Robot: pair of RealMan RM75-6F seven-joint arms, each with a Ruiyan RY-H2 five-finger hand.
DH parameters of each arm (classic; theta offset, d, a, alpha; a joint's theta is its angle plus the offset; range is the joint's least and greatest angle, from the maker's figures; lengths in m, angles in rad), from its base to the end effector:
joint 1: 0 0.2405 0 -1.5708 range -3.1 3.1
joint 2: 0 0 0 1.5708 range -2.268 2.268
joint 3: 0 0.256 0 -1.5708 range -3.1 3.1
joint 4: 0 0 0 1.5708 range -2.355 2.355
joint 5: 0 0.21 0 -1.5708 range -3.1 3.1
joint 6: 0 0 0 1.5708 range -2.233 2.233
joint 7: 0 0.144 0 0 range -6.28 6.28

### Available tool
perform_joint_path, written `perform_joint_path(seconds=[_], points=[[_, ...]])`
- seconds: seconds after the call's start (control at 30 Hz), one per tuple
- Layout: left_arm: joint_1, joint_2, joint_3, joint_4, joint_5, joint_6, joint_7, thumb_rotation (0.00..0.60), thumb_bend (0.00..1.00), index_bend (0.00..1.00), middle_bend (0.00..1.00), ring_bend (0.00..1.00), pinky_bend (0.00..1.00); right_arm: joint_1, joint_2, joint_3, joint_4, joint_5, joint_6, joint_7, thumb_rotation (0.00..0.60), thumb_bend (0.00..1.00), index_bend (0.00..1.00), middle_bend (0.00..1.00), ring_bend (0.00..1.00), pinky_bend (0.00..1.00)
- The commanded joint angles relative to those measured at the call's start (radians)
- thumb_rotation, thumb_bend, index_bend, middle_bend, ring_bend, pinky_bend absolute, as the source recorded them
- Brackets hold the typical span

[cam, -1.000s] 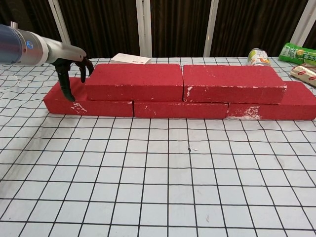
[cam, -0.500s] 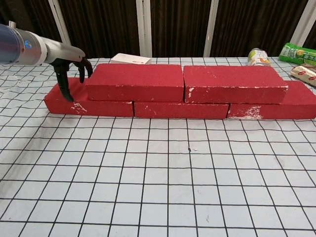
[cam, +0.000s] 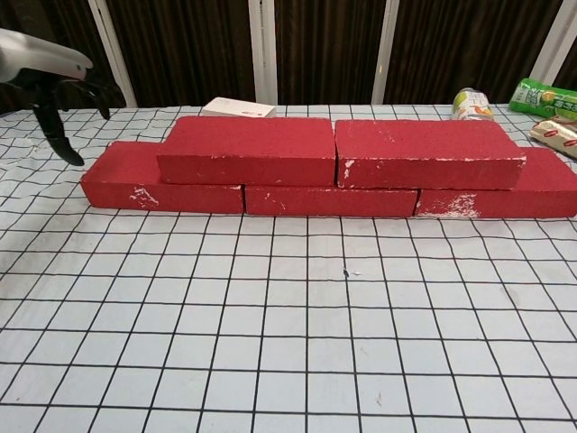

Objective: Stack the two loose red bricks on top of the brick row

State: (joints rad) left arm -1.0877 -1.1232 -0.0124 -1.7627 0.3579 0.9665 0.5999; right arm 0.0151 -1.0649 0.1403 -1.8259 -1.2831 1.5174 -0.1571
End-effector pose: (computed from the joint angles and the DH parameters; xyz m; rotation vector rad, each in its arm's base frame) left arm -0.1511 0.3857 0.0975 -1.6977 -0.9807 -0.4829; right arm -0.3045 -0.1720 0.1826 1.1280 -0.9657 0.8123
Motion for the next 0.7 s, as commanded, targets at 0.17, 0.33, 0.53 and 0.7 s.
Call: perform_joint_path(seconds=[0.17,0.33,0.53,0.7], points=[[0.559,0.048,0.175,-0.004,0.752,0.468,-0.446,0.6,0.0,0.12,0.11,0.07,0.2,0.007,-0.009,-0.014,0.002,-0.037,-0.004,-0.01,0.6,0.15,0.0,0.01,0.0,0.0],[0.71,-0.043,0.201,0.141,0.87,0.616,-0.534,0.6,0.0,0.12,0.11,0.07,0.2,0.007,-0.017,-0.021,0.003,-0.063,0.007,-0.02,0.6,0.15,0.0,0.01,0.0,0.0],[0.778,-0.065,0.197,0.183,0.901,0.656,-0.497,0.6,0.0,0.11,0.09,0.07,0.19,0.008,-0.023,-0.026,0.006,-0.087,0.017,-0.029,0.6,0.15,0.0,0.01,0.0,0.0],[0.82,-0.065,0.177,0.171,0.944,0.699,-0.471,0.6,0.0,0.11,0.07,0.07,0.19,0.004,-0.024,-0.025,0.01,-0.096,0.033,-0.039,0.6,0.15,0.0,0.01,0.0,0.0]])
